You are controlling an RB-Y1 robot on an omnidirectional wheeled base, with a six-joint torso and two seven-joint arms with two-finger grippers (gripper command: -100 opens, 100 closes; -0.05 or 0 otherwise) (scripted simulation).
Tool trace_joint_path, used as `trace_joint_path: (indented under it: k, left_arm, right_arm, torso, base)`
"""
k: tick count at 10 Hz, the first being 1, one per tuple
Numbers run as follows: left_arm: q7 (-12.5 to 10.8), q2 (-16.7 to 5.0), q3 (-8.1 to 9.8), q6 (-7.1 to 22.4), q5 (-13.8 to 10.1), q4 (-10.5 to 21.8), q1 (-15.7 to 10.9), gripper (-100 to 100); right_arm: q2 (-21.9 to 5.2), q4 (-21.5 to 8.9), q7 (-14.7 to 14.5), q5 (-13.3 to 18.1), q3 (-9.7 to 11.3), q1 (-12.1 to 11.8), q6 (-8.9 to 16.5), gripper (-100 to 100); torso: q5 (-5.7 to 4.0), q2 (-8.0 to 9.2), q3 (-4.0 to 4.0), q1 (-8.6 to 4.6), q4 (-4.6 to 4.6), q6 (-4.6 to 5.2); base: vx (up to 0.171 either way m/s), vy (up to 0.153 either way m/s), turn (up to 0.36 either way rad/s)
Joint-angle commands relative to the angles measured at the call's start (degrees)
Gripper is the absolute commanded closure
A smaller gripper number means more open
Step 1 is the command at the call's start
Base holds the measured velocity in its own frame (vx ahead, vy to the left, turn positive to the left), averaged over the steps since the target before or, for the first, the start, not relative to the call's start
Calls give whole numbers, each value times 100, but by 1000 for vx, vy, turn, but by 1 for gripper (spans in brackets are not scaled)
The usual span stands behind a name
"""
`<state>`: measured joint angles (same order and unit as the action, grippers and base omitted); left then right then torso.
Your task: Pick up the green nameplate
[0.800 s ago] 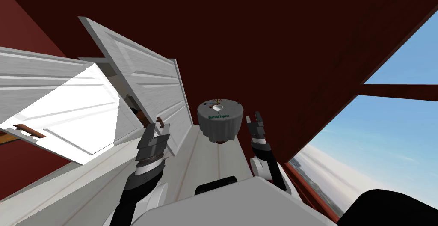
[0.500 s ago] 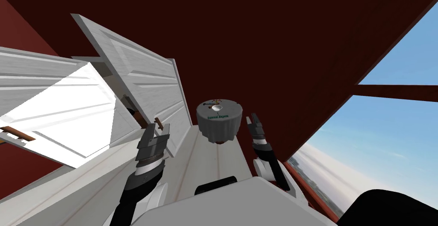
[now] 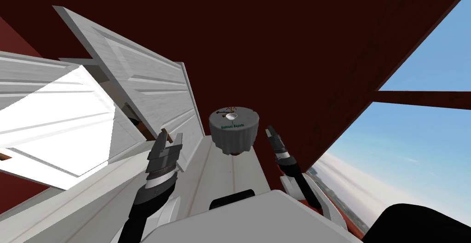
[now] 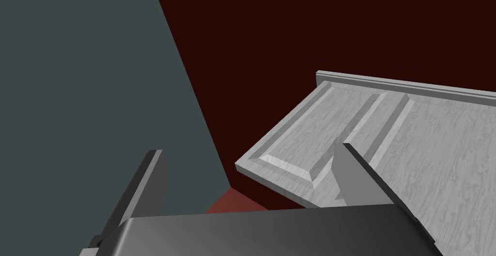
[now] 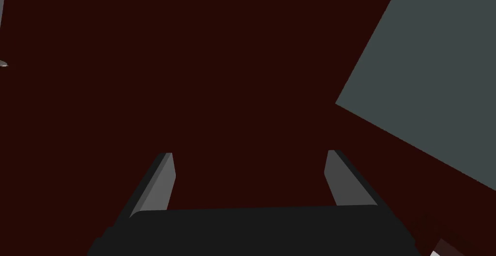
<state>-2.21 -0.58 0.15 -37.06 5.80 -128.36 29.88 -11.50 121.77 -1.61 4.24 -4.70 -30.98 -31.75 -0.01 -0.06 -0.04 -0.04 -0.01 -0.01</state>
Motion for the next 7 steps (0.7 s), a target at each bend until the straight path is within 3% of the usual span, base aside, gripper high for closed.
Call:
trace_joint_path:
  k: [1, 2, 4, 7]
  left_arm:
    - [0, 0, 0, 0, 0, 0, 0, 0]
    - [0, 0, 0, 0, 0, 0, 0, 0]
    - [0, 0, 0, 0, 0, 0, 0, 0]
    - [0, 0, 0, 0, 0, 0, 0, 0]
  right_arm:
    - [-286, -125, -82, 144, -91, -64, 49, -100]
    - [-358, -125, -82, 144, -91, -64, 49, -100]
    - [-778, -408, -227, 418, -259, -201, 74, -100]
    - [-1235, -564, -301, 567, -347, -273, 83, -100]
  torso:
    - [0, 0, 0, 0, 0, 0]
    - [0, -1, -1, 1, 0, 1]
    - [0, -1, -1, 1, 0, 2]
    - [1, -2, -1, 6, -1, 1]
  base:
    - [22, 0, -54]
    - [18, 2, -34]
    - [28, 7, -86]
    - [24, 11, -45]
